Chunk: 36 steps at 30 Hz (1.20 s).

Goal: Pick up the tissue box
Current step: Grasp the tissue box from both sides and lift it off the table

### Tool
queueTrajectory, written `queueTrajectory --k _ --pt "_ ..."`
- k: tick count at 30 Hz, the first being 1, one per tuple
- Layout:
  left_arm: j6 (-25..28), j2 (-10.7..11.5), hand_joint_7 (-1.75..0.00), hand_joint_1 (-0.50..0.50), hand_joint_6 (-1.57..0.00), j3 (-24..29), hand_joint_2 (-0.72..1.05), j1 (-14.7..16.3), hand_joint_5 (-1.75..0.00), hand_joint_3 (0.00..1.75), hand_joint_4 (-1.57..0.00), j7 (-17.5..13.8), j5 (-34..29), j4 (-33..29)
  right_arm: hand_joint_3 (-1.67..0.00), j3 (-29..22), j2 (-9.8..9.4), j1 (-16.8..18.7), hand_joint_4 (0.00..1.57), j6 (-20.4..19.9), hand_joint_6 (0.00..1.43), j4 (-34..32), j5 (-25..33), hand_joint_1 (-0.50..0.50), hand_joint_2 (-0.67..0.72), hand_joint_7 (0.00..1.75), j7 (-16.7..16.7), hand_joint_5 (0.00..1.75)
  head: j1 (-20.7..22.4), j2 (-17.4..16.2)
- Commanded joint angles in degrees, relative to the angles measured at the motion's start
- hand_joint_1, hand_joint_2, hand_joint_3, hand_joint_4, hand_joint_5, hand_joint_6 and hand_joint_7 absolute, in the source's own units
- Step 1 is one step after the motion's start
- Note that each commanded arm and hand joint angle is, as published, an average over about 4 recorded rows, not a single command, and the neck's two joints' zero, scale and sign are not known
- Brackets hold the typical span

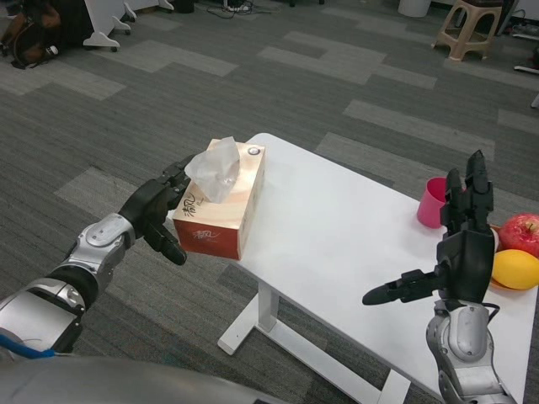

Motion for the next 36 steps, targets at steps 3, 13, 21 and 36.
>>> queueTrajectory --k 3,13,21,36 --pt "-0.92 -0.22 0.0 0.5 0.0 -2.51 -0.37 -2.69 0.0 0.0 0.0 -0.14 -0.32 -0.38 -0.06 0.1 -0.74 0.62 0.01 0.2 0.0 -0.52 0.28 -0.46 0.47 0.0 -0.23 0.0 -0.79 0.12" --pt "-1.14 -0.4 0.0 0.5 0.0 -7.34 -0.46 -4.67 0.0 0.0 0.0 -0.09 -1.72 -0.91 -0.02 0.1 -1.09 0.67 0.0 0.2 0.0 -0.56 0.37 -0.46 0.47 0.0 -0.19 0.0 -2.0 0.55" --pt "-1.38 -0.9 0.0 0.5 0.0 -11.28 -0.37 -6.49 0.0 0.0 0.0 -0.09 -2.6 -2.78 -0.04 0.19 -1.18 0.67 0.01 0.2 0.0 -0.34 0.37 -0.46 0.47 0.0 -0.23 0.0 -2.81 0.5" --pt "-2.24 -1.5 0.0 0.5 0.0 -18.18 -0.39 -10.18 0.0 0.0 0.0 0.0 -4.49 -3.42 -0.06 0.36 -0.91 0.91 0.01 0.2 0.0 -0.48 0.37 -0.46 0.47 0.0 -0.23 0.0 -4.8 0.73"
